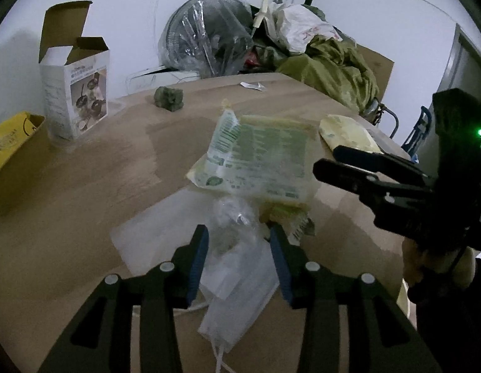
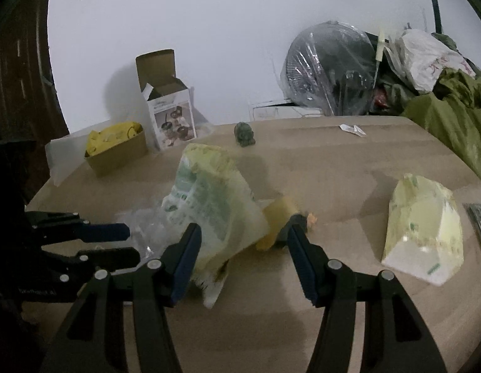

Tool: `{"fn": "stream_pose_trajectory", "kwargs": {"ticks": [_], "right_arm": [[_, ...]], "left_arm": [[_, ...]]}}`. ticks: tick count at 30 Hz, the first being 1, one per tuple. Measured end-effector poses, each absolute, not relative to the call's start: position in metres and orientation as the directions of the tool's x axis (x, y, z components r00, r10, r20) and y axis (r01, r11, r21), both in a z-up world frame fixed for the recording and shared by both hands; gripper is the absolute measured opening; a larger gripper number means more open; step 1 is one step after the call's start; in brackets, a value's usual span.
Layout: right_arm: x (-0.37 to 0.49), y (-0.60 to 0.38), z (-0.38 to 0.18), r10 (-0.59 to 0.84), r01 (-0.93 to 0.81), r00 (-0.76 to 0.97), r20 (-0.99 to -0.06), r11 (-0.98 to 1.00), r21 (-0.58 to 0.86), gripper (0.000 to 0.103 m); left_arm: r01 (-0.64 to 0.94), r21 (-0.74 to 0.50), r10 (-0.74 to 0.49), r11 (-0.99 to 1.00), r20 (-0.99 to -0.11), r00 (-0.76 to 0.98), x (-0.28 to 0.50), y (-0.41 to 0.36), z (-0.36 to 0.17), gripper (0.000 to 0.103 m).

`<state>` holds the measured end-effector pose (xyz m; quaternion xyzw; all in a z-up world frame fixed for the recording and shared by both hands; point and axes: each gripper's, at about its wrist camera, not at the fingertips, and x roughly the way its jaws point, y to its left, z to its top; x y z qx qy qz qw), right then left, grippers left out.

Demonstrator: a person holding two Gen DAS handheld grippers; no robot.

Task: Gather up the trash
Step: 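Grasp the green-printed plastic bag with the right tool while the left tool grasps a clear plastic bag, then carry the green-printed bag and clear bag over the cream bucket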

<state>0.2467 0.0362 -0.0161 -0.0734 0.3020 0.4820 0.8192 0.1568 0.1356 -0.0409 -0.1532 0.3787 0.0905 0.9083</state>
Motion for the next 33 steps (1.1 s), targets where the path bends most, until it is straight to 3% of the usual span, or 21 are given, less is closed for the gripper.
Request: {"fn": "stream_pose_trajectory", "kwargs": {"ticks": [7, 14, 17, 33], "right_arm": [[0.265, 0.05, -0.015, 0.769, -0.859, 0.313, -0.558, 0.479, 0.178, 0.055], [0.27, 0.059, -0.019, 0.773, -0.877, 0.292, -0.563, 0.451, 0.164, 0.022], [0.267, 0.055, -0.018, 0.78, -0.878, 0.304, -0.547, 0.453, 0.158, 0.016], [0.237, 0.021, 0.019, 0.797, -0.867, 0.388, -0.463, 0.485, 0.109, 0.012]], "left_arm": [[-0.295, -0.225, 0.046, 0.928, -0.72, 0.693, 0.167, 0.141, -0.043, 0.041], [-0.284, -0.211, 0.038, 0.935, -0.738, 0.674, 0.177, 0.139, -0.049, 0.041], [-0.273, -0.206, 0.037, 0.94, -0.733, 0.68, 0.179, 0.137, -0.052, 0.041], [-0.258, -0.181, 0.067, 0.949, -0.685, 0.725, 0.162, 0.126, -0.036, 0.034]]}}
